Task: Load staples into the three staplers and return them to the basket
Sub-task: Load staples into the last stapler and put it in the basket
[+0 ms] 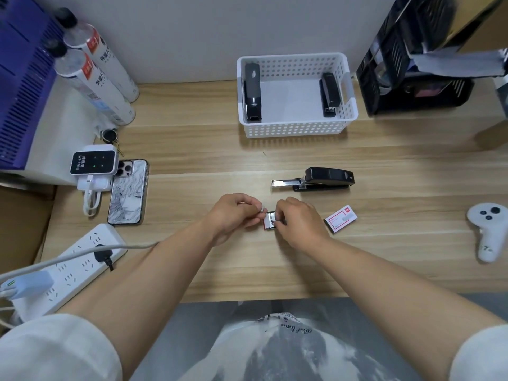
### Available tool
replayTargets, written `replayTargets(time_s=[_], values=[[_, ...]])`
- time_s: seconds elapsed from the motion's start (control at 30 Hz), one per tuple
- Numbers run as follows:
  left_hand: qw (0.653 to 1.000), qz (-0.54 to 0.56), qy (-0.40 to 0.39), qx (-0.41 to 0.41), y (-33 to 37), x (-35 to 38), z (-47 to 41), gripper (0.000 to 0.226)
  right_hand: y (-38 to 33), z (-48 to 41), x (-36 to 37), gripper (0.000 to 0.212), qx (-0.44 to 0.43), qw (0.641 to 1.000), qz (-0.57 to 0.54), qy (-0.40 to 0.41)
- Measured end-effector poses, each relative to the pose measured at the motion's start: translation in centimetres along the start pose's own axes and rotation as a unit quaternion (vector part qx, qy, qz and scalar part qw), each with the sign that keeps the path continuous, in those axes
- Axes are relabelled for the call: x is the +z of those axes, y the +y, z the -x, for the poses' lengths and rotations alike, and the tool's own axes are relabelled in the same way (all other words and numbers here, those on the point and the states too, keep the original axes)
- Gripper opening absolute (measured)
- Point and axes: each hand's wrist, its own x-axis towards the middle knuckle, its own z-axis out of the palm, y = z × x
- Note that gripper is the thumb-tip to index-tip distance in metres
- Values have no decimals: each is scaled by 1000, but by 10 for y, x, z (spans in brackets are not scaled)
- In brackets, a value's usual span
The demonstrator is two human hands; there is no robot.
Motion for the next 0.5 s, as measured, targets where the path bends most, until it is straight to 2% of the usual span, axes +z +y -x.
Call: replayTargets(time_s=[0.23,0.5], values=[[1000,-5,6,1,-4,-2,0,12,2,1,-3,12,-30,999,17,-7],[1000,3,13,2,-7,-3,0,11,4,-2,-9,16,-48,997,29,-58]])
